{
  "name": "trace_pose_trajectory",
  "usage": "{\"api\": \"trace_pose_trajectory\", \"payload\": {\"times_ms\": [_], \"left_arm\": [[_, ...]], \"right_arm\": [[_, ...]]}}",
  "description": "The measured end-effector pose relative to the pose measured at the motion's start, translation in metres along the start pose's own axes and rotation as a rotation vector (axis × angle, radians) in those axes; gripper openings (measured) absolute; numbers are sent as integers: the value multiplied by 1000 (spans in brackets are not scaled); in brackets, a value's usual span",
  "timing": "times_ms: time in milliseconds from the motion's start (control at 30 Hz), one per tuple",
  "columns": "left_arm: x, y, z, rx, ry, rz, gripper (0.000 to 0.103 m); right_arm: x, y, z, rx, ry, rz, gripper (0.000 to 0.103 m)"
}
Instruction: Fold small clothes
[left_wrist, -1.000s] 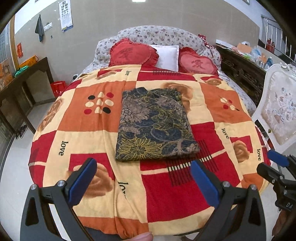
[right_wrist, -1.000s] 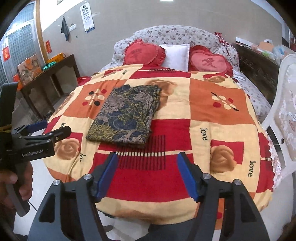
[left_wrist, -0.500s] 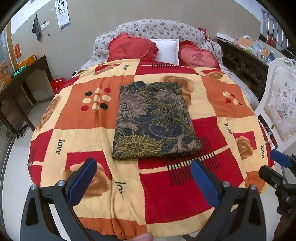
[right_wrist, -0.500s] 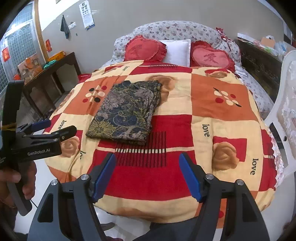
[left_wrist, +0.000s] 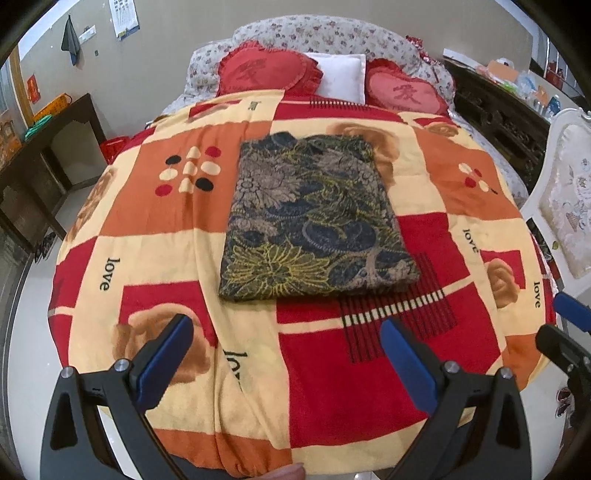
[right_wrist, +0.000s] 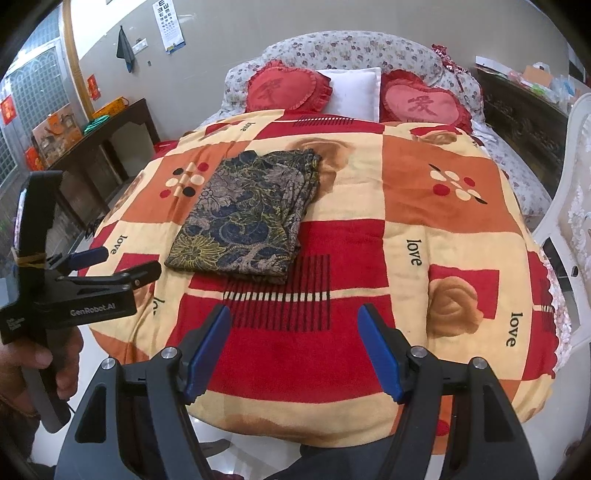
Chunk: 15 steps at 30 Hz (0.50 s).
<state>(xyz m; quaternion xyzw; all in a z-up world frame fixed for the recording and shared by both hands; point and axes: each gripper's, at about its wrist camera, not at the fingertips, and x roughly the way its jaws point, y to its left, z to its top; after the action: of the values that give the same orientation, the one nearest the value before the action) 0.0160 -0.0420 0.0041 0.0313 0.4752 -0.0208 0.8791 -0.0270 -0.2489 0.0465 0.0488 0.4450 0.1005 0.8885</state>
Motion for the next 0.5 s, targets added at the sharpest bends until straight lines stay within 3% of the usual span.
{"api": "trace_pose_trajectory", "payload": {"times_ms": [500], "left_arm": [[9, -3, -4, 2, 30, -18, 103]], "right_arm": [[4, 3, 2, -5, 11, -2, 72]]}}
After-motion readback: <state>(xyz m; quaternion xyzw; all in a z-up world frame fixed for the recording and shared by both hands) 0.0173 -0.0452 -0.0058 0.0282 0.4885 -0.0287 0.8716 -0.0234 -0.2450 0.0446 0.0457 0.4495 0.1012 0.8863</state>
